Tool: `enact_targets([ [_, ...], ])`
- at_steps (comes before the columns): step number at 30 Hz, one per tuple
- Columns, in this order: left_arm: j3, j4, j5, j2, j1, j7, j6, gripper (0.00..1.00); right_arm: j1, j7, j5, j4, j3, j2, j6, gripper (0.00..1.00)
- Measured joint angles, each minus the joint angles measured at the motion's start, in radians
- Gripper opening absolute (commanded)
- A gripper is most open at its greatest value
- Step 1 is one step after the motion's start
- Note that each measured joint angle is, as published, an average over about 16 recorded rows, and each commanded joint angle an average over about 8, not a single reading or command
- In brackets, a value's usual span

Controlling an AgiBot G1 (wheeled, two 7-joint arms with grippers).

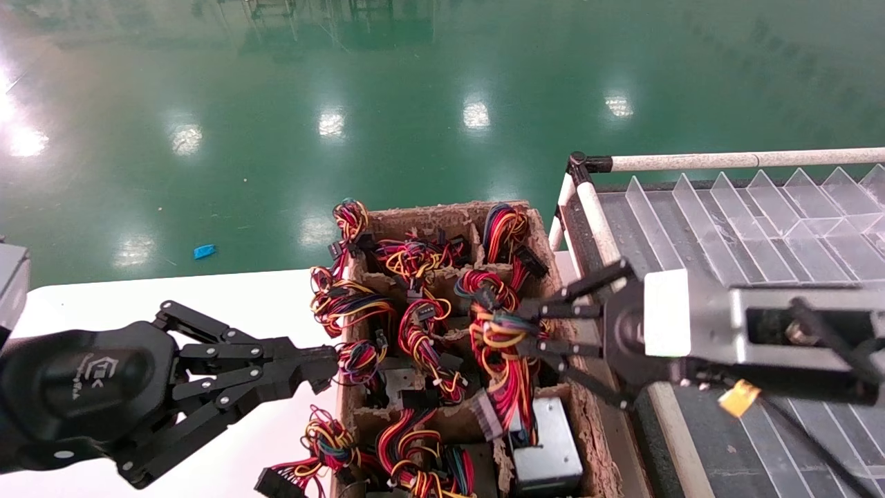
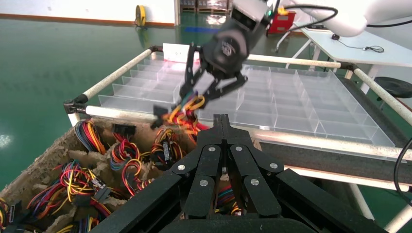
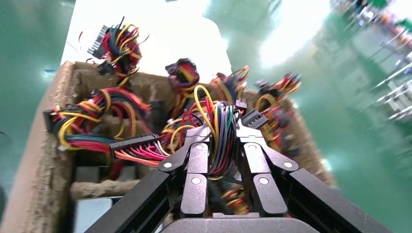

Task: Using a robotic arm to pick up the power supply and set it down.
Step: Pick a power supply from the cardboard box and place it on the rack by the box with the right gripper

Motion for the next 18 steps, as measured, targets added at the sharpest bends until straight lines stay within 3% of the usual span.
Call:
enact_targets([
  [18,0.0,0.0,0.0,0.0,0.0,0.0,0.0,0.0,0.288,-0.074,-0.063,-0.002,0.005,-0.015,-0.093,0.0],
])
